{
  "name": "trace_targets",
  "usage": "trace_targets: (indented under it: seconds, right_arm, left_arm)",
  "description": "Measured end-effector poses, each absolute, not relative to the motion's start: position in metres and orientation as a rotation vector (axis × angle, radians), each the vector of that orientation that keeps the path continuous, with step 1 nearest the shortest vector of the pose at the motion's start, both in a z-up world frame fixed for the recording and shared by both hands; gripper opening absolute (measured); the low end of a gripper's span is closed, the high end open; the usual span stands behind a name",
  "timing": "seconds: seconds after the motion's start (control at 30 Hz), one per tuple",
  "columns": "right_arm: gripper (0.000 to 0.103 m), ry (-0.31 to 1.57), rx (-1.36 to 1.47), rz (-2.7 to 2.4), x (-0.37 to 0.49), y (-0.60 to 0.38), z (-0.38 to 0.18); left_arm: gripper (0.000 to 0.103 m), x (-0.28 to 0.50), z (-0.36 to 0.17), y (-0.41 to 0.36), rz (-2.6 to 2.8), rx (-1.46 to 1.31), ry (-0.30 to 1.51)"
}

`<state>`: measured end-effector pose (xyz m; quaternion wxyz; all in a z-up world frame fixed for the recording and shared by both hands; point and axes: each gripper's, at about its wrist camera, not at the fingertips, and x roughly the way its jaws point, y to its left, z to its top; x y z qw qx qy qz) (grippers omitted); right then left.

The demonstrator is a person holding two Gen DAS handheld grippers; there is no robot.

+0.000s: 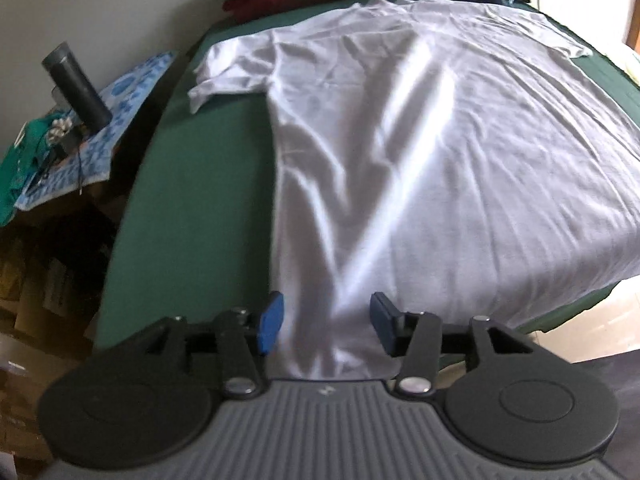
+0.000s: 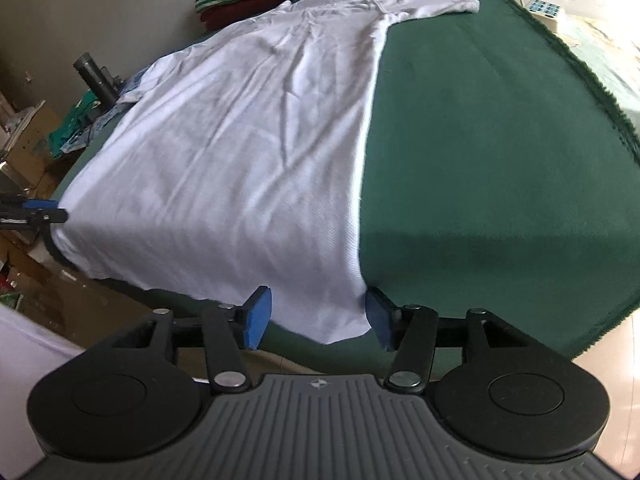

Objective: Fold clothes

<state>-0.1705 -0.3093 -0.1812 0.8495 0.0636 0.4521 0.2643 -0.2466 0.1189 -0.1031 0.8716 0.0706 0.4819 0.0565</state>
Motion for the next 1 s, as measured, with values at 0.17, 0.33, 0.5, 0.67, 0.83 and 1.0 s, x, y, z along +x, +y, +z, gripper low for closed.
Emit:
trace_targets:
  seconds: [0.17, 0.33, 0.5, 0.67, 0.83, 1.0]
  right_arm:
    - [0.026, 0.92, 0.106, 0.597, -0.169, -0.306, -0.181]
    - [0.003, 0.943, 0.044, 0.681, -0.175, -0.311, -0.157]
    - [0.003, 1.011, -0.072, 0.738, -0.194, -0.329, -0.129]
    - [0.003, 1.06, -0.206, 0.666, -0.182, -0.315, -0.153]
    - [0.036, 1.143, -0.175, 0.786, -0.174, -0.312, -0.138]
    - [0.027, 0.981, -0.059, 0.867, -0.154, -0.314, -0.088]
  left_arm:
    - [0.055, -0.25, -0.106, 0.131, 0.134, 0.094, 1.003]
    - [0.05, -0.254, -0.106, 0.124, 0.101, 0.128, 1.058]
    - [0.056, -0.263, -0.105, 0.13, 0.117, 0.137, 1.067]
    - [0.056, -0.258, -0.102, 0.141, 0.152, 0.143, 1.078]
    - [0.056, -0.255, -0.074, 0.14, 0.16, 0.132, 0.994]
    - [0.06, -0.224, -0.084, 0.106, 0.122, 0.19, 0.955]
